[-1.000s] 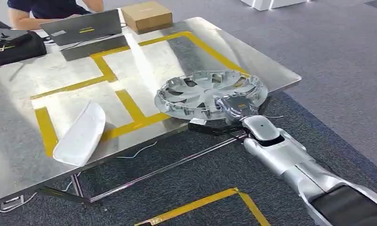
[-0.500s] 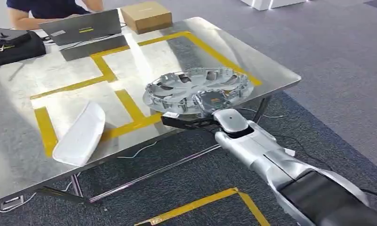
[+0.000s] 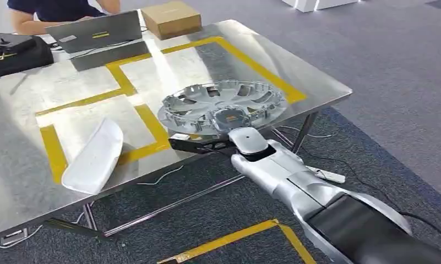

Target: Take the parts from the cabinet and place them on the table.

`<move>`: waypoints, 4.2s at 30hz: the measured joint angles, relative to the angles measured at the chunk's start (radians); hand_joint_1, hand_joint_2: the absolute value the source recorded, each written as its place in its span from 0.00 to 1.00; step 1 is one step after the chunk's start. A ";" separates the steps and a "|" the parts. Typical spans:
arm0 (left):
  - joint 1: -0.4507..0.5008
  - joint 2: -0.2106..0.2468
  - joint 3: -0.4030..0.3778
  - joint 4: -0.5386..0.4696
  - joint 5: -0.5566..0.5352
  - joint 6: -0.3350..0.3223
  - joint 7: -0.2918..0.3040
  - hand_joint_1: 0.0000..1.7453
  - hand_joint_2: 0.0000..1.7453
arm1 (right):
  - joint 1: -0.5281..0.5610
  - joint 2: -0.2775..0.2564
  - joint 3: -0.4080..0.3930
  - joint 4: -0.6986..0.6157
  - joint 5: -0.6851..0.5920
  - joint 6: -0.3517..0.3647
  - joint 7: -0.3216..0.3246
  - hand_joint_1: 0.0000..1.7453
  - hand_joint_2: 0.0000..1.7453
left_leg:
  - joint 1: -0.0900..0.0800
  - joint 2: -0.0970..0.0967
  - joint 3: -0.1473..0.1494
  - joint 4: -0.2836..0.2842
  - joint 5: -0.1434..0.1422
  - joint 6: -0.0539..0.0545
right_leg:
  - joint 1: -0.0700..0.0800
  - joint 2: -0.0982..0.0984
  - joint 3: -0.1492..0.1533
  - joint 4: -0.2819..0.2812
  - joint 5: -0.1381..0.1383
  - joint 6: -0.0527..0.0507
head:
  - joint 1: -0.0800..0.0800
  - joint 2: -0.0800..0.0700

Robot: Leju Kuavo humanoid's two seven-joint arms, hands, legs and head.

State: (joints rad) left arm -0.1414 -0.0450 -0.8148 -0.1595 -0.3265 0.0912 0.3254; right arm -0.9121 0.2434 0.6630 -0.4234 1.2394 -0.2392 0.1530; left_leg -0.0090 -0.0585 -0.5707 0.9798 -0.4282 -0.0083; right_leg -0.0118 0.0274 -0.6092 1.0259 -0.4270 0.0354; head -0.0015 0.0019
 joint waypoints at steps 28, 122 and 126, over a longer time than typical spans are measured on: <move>0.008 0.000 -0.029 0.000 -0.050 -0.010 -0.069 0.00 1.00 | 0.011 -0.031 -0.001 0.027 -0.008 -0.042 -0.008 1.00 1.00 | 0.024 0.003 0.073 -0.008 -0.060 0.017 | -0.013 -0.018 -0.128 0.136 0.023 0.058 | 0.012 0.000; 0.061 0.032 -0.081 -0.003 -0.126 0.071 -0.018 0.00 0.00 | 0.082 -0.083 -0.018 0.013 0.018 -0.093 -0.093 0.00 0.00 | 0.012 0.046 0.006 -0.007 0.012 0.019 | -0.001 -0.021 -0.046 0.082 0.004 0.036 | 0.012 0.000; 0.060 0.034 -0.081 -0.001 -0.127 0.072 -0.019 0.00 0.00 | 0.088 -0.083 -0.018 0.013 0.017 -0.096 -0.096 0.00 0.00 | 0.005 0.044 -0.010 0.010 0.010 -0.001 | 0.003 -0.018 -0.011 0.012 0.002 0.021 | 0.009 0.000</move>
State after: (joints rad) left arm -0.0811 -0.0111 -0.8961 -0.1606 -0.4532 0.1637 0.3059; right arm -0.8246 0.1606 0.6451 -0.4108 1.2566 -0.3353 0.0568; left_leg -0.0035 -0.0145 -0.5805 0.9902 -0.4181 -0.0094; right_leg -0.0086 0.0098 -0.6200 1.0383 -0.4250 0.0564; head 0.0076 0.0019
